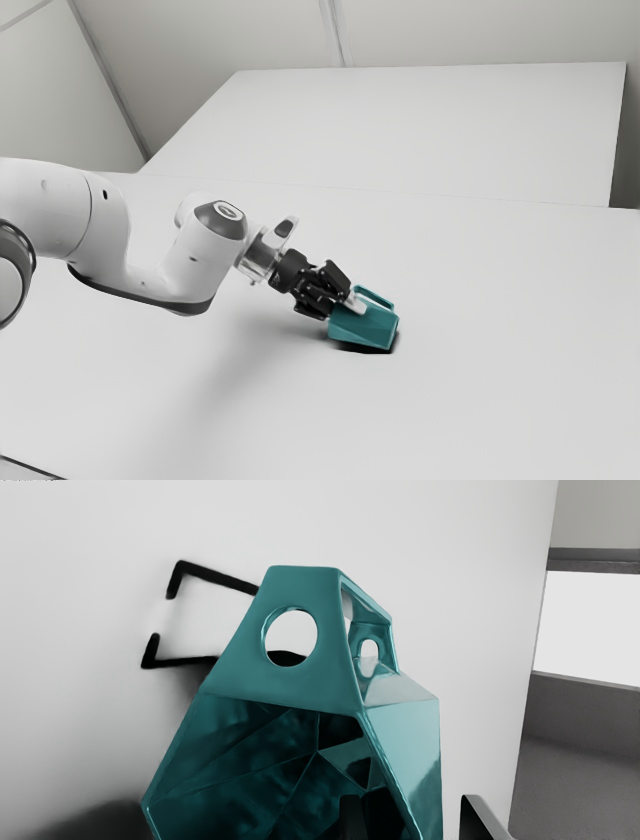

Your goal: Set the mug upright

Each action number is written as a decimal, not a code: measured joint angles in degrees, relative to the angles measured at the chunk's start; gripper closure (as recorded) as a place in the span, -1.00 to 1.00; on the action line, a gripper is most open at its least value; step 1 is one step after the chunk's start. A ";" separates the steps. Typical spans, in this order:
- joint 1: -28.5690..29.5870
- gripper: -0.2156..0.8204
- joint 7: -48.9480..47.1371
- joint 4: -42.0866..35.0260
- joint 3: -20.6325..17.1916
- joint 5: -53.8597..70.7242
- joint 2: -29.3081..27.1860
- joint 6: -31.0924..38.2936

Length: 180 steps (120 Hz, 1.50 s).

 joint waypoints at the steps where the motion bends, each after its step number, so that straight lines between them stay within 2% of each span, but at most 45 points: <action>1: 0.00 0.42 0.13 0.01 -0.01 -0.01 -0.01 -0.06; 16: -0.01 0.66 1.91 0.20 -0.13 -0.16 -0.40 -0.73; 35: -0.01 0.82 4.50 0.38 -0.48 -0.46 -0.95 -1.00; 65: -0.26 0.90 7.46 0.38 -0.94 1.62 -6.02 -0.64; 83: -0.08 0.92 7.11 0.13 -0.99 13.13 -11.21 1.63; 103: -0.16 0.93 1.38 0.45 -0.91 37.78 -14.72 4.43; 125: 0.17 0.93 -8.51 2.07 -0.88 60.07 -15.31 4.50; 151: 1.34 0.93 -18.79 2.33 -0.80 69.80 -13.88 3.17; 180: 3.18 0.93 -27.33 1.72 -0.77 73.25 -12.58 1.87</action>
